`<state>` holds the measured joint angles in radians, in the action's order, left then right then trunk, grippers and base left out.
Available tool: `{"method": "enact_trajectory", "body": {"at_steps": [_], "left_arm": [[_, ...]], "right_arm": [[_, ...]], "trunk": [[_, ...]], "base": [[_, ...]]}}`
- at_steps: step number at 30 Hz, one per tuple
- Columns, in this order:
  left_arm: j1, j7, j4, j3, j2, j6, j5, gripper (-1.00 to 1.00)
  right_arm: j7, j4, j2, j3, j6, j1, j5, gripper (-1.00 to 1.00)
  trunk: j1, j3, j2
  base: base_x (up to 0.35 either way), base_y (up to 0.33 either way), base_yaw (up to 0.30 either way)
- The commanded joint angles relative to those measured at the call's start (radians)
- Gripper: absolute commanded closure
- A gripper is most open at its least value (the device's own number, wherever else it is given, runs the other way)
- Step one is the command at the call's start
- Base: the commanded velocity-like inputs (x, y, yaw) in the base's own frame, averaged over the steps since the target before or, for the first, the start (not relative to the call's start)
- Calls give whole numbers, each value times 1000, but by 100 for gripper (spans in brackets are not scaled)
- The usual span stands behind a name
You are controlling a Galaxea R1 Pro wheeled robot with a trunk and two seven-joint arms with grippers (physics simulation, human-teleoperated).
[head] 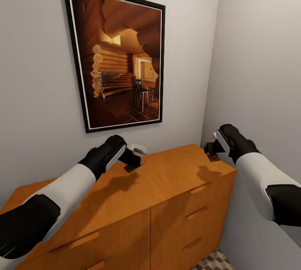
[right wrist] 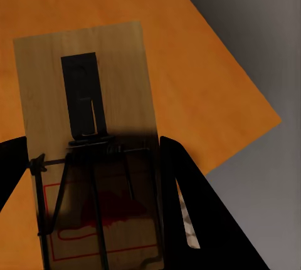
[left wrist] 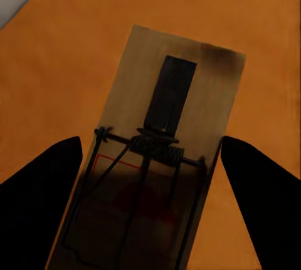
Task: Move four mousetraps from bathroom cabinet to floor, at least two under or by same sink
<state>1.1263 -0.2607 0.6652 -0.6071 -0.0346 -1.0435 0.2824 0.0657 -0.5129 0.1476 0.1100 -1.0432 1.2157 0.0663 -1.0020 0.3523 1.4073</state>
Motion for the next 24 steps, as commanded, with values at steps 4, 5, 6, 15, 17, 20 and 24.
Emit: {"method": "enact_trajectory", "body": {"at_steps": [4,5,6,15,17,20,24], "left_arm": [[1,-4,11,-2,3,-4,-1,100],[1,-4,11,-2,3,-4,-1,100],[1,-4,12,-2,3,-4,-1,100],[1,-2,12,10,4,-4,0,100],[1,1,5,35,4,-4,0,100],[1,21,-6,103,5,-4,0,100],[1,127,-30,267,9,-4,0,100]], "right_arm": [[9,-1,1,7,-4,1,10,100],[9,-1,1,7,-4,1,10,100],[9,-1,1,7,-4,1,10,100],[9,0,1,7,-4,1,10,100],[9,0,1,7,-4,1,10,100],[8,0,0,7,-4,1,10,100],[8,-1,-5,7,-4,1,11,100]], "trunk": [[0,1,1],[0,1,1],[0,1,1],[0,1,1],[0,1,1],[0,1,1],[0,1,1]], "base": [[0,0,0],[0,0,0],[0,0,0],[0,0,0],[0,0,0],[0,0,0],[0,0,0]]}}
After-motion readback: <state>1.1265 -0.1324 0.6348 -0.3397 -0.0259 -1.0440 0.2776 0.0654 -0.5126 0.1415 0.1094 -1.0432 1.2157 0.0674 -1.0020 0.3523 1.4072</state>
